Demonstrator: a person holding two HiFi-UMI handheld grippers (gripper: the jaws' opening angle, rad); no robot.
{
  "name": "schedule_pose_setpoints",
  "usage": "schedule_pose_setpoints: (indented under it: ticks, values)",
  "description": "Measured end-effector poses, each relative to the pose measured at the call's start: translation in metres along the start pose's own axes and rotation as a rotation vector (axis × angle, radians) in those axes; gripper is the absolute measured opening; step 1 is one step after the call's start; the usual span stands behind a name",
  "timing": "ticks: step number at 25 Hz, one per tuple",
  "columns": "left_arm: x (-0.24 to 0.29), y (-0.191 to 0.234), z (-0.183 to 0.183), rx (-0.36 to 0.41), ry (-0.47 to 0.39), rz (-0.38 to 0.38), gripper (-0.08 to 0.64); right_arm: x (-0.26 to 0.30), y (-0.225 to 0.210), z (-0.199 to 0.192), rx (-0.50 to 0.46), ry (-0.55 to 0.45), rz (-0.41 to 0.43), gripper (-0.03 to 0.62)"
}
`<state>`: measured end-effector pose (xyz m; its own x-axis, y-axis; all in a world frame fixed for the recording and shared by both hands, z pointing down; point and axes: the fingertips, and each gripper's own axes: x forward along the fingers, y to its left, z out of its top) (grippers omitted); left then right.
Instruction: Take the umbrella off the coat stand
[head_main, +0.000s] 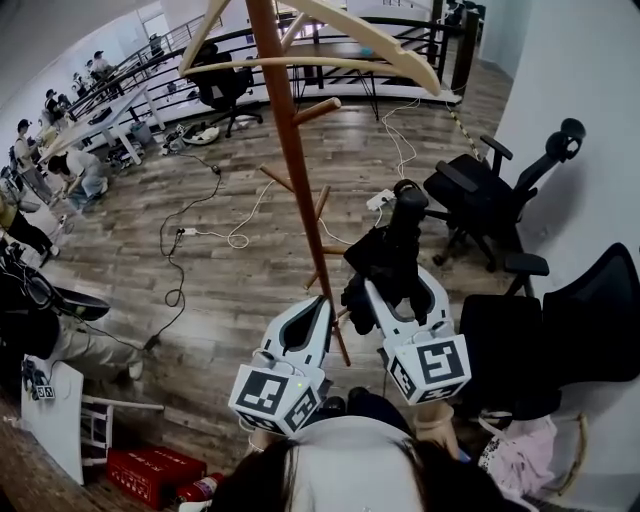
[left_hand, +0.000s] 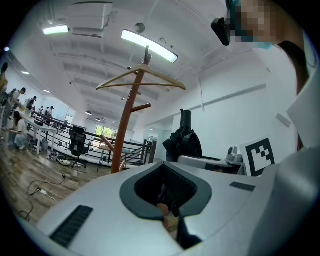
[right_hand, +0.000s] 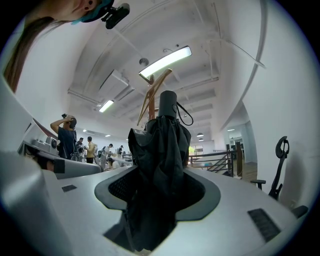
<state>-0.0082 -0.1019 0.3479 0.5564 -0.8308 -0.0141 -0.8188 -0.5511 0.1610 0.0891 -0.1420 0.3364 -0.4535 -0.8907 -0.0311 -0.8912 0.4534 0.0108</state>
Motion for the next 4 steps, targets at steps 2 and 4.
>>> schedule_pose_setpoints:
  ticks: [2, 4]
  values:
    - [0.0013, -0.0001, -0.001, 0.0, 0.001, -0.004, 0.009, 0.0002, -0.0001, -0.0012, -0.001, 0.0, 0.0, 0.258]
    - [0.0025, 0.0, -0.002, 0.002, 0.002, -0.007, 0.009, 0.0007, -0.0004, -0.0023, -0.002, -0.001, 0.001, 0.258]
